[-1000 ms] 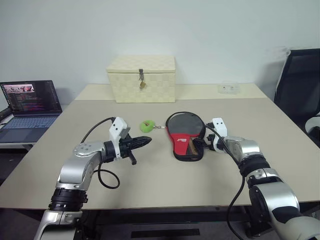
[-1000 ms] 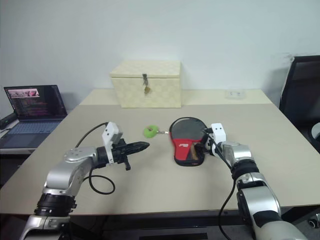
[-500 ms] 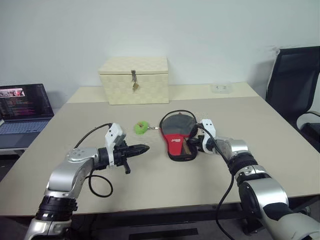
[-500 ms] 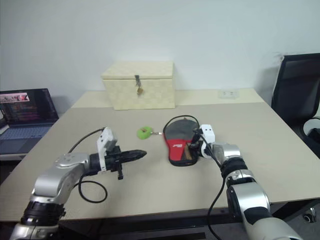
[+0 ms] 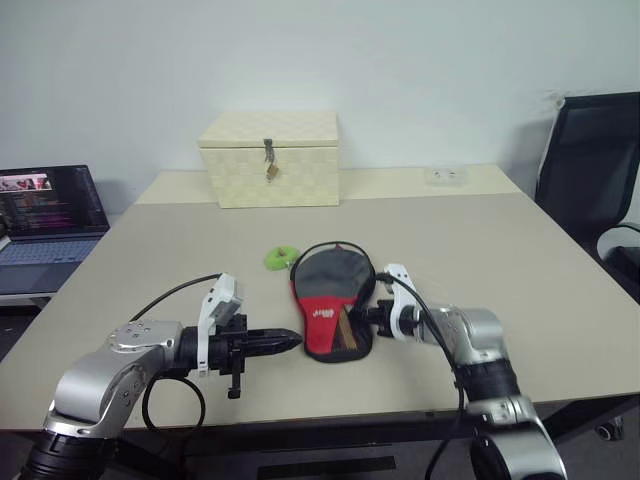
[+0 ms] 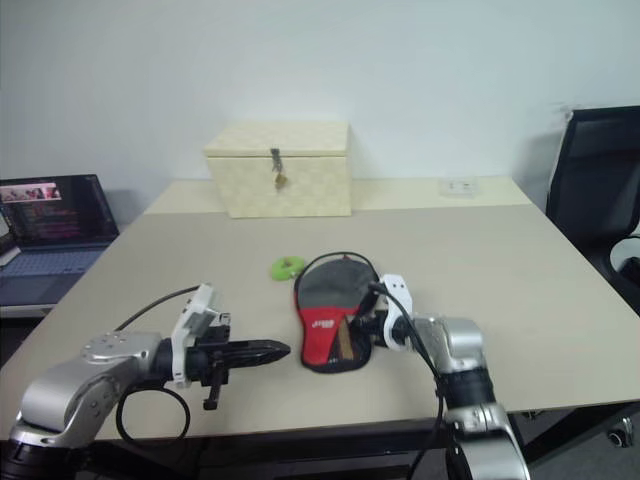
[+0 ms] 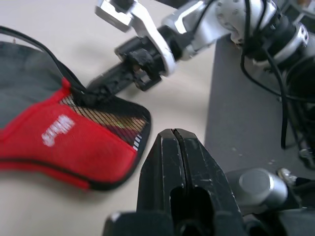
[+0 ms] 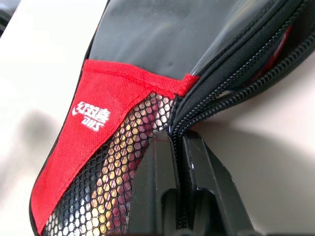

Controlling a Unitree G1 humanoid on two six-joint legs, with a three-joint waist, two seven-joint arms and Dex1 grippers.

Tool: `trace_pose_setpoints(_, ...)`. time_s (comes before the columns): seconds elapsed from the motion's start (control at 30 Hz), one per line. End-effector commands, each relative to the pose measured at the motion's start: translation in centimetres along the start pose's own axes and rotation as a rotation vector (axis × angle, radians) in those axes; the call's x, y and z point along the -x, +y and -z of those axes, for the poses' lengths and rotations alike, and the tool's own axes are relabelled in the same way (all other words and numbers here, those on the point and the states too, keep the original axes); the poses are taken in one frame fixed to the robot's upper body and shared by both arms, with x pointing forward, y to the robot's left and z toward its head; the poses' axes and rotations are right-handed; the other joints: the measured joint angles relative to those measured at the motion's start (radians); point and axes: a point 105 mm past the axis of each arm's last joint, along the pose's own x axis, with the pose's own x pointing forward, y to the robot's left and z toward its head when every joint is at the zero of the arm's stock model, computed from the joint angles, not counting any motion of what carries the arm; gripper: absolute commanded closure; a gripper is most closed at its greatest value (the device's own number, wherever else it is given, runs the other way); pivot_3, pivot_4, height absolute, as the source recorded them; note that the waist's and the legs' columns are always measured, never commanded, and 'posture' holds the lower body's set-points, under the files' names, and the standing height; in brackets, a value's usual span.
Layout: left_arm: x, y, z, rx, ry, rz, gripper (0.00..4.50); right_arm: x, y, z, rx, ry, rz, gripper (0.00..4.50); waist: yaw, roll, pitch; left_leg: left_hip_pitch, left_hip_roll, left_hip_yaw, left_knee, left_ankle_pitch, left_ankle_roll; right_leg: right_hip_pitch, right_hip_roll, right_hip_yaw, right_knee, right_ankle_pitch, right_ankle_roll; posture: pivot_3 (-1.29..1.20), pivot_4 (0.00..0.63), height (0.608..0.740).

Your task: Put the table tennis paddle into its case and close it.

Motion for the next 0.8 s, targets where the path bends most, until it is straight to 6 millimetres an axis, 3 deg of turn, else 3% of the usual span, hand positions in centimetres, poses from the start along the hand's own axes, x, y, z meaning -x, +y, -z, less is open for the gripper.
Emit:
trace_pose_setpoints(0.03,0.1,-0.7,-0.7,-0.035,0.004,0.028,4.5,1.2,1.3,0.9,-0.036,0.012,-0.011,4.47,0.0,0.0,0.0,0.0,0.0,0.0,0.0,0.0,0.0,0.0,0.0,0.0,0.0,0.0,0.0,0.0,0.15,0.74)
trace_pose_setpoints(0.27,-0.1,-0.5,-0.6,-0.034,0.013,0.042,4.5,2.7,2.2,2.8,-0.121,0.005,0.033,4.47,0.005,0.0,0.0,-0.001,0.0,0.0,-0.001,0.0,0.0,0.0,0.0,-0.001,-0.003,0.0,0.0,0.0,0.15,0.74)
trace_pose_setpoints(0.8,0.3,-0.4,-0.5,-0.041,0.031,0.042,4.5,3.4,2.5,4.4,-0.176,0.011,0.057,4.47,0.023,0.0,0.0,-0.002,0.0,0.0,-0.002,0.0,0.0,0.0,0.0,-0.001,-0.008,0.0,0.0,0.0,0.15,0.74)
